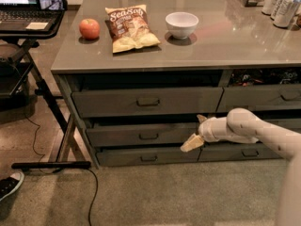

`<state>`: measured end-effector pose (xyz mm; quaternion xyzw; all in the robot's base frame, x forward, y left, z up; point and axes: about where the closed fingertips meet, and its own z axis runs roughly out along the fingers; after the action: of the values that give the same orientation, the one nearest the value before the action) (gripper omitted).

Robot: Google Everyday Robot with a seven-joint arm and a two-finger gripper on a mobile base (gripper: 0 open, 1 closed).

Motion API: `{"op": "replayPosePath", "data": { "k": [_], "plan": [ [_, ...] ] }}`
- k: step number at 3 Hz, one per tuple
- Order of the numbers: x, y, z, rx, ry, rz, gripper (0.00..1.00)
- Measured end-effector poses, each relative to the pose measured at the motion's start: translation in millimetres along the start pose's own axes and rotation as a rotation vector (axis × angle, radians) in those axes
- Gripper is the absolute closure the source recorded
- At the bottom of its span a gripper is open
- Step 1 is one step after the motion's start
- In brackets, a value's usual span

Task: Open middle drawer

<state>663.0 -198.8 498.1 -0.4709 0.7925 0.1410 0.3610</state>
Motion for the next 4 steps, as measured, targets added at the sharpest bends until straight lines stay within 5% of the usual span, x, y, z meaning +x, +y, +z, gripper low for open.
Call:
{"op": "replayPosePath", "data": {
  "k": [4],
  "plan": [
    [0, -27, 94, -0.117, -0.040, 0.030, 0.00]
  ]
}}
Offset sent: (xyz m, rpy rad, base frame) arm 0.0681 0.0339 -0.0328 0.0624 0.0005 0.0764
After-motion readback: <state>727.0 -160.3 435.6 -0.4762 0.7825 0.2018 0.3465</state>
